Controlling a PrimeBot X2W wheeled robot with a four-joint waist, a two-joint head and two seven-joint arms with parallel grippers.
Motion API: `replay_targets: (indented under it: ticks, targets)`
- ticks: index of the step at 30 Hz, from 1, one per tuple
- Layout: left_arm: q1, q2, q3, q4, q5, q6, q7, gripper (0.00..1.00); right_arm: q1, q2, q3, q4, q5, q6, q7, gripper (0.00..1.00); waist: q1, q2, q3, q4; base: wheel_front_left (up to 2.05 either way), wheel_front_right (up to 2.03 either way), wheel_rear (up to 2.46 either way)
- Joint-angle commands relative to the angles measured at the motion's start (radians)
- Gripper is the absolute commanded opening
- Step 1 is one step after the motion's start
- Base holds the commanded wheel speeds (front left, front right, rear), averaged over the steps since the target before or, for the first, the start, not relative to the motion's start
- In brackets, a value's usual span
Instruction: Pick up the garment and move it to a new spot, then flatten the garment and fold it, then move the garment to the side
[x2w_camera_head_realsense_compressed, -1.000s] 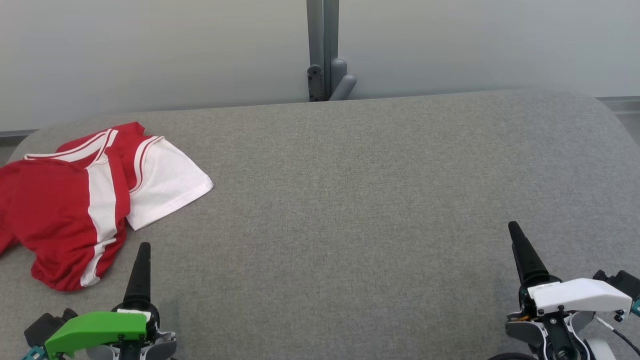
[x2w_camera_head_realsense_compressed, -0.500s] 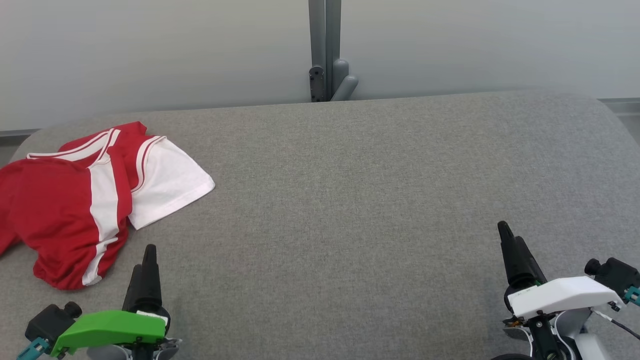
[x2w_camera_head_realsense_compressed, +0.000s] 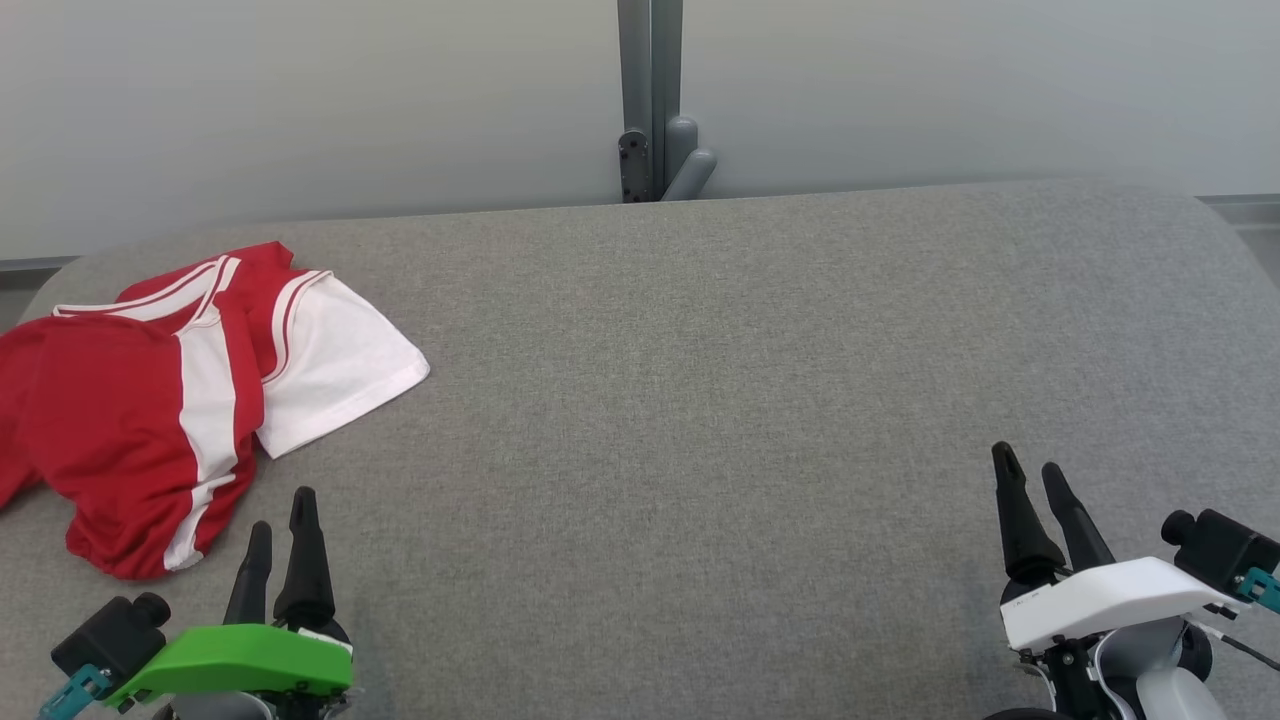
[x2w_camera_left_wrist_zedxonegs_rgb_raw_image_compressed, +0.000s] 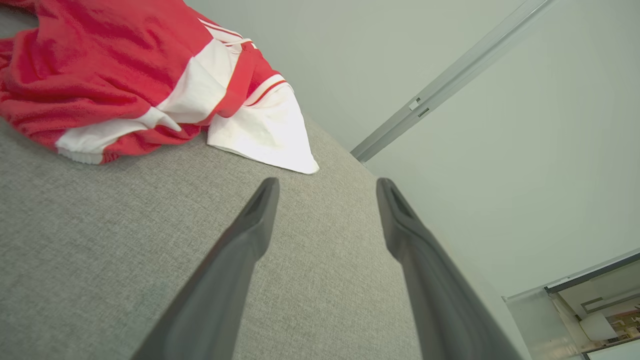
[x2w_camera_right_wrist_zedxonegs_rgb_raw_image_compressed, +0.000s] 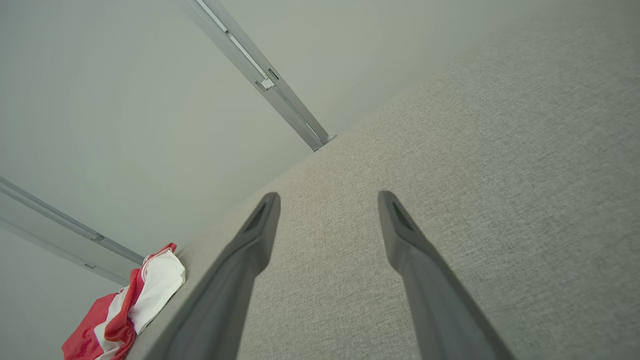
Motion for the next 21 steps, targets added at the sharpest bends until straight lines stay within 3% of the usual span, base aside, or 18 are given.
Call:
replay_targets:
  ticks: [1, 21]
  targets:
    - [-0.003, 0.008, -0.004, -0.013, 0.047, -0.008, -0.012, 1.0, -0.005, -0.006, -0.003, -0.021, -0.044, 0.0, -0.012, 1.0, 0.0, 0.0043, 0.0, 0.0, 0.0, 0.0, 0.0]
    - [0.014, 0.027, -0.01, -0.03, 0.292, -0.022, -0.068, 1.0, 0.012, -0.003, -0.016, -0.044, -0.298, 0.0, -0.069, 1.0, 0.0, 0.006, 0.003, 0.0, 0.0, 0.0, 0.0]
